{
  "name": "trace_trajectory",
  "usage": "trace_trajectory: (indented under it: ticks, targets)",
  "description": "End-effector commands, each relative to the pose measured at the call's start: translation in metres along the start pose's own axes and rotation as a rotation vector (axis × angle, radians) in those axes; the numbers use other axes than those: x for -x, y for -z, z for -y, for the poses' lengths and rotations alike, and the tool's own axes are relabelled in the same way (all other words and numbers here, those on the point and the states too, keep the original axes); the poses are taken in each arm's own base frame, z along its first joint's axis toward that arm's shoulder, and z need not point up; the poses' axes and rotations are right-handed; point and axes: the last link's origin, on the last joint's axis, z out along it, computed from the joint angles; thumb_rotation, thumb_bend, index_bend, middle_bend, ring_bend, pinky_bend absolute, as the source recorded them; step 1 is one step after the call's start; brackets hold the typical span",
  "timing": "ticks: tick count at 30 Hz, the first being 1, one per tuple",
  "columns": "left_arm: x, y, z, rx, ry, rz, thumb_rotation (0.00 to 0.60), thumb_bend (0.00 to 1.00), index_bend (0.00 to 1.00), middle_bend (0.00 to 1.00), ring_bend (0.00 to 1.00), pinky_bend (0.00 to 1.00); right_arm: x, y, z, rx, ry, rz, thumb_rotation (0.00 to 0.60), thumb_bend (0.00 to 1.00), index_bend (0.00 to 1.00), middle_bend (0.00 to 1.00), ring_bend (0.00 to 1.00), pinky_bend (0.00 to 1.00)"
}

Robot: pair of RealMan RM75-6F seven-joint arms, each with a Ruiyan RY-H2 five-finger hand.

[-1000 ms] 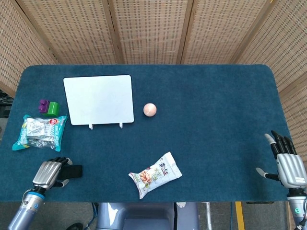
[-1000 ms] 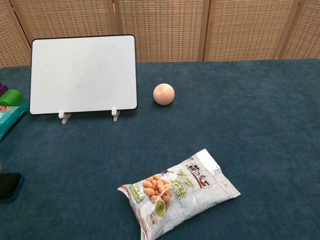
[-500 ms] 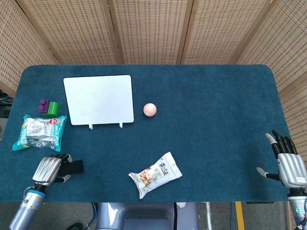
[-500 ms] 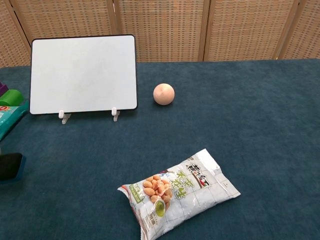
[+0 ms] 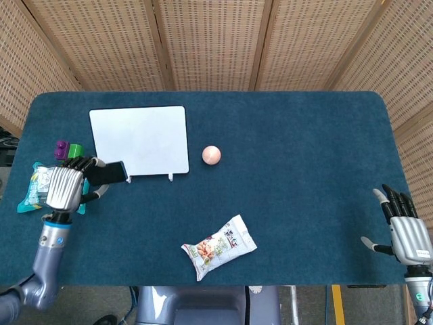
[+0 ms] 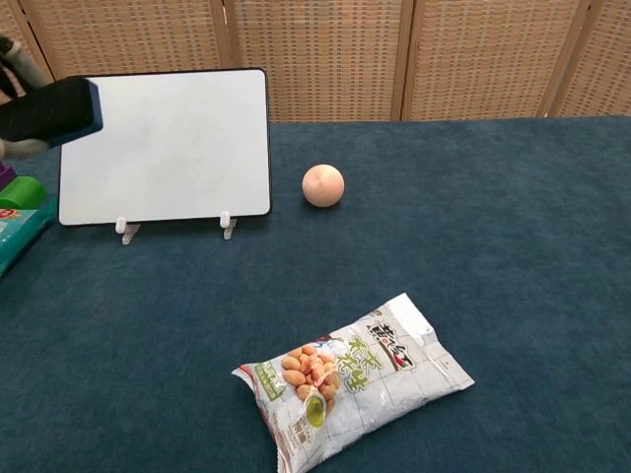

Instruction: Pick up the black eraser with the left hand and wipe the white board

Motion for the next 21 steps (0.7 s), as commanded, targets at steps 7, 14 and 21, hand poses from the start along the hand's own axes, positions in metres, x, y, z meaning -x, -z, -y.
trace_trajectory:
  ticks: [7,14,21]
  targets:
    - [0.051,-0.103,-0.014,-0.091,-0.115,0.027,0.6,0.23,0.48,0.49,0.42,0.46,0.001,-0.008,-0.008,0.032,-0.018,0.021,0.6,0.0,0.0,0.0,0.0,0.0]
    - [0.07,-0.125,-0.012,-0.146,-0.144,0.059,0.6,0.23,0.48,0.49,0.42,0.46,0.003,-0.012,-0.01,0.042,-0.022,0.037,0.6,0.0,0.0,0.0,0.0,0.0]
    - [0.075,-0.13,-0.015,-0.137,-0.195,0.048,0.6,0.23,0.48,0.49,0.42,0.46,0.005,-0.015,-0.011,0.049,-0.022,0.052,0.6,0.0,0.0,0.0,0.0,0.0]
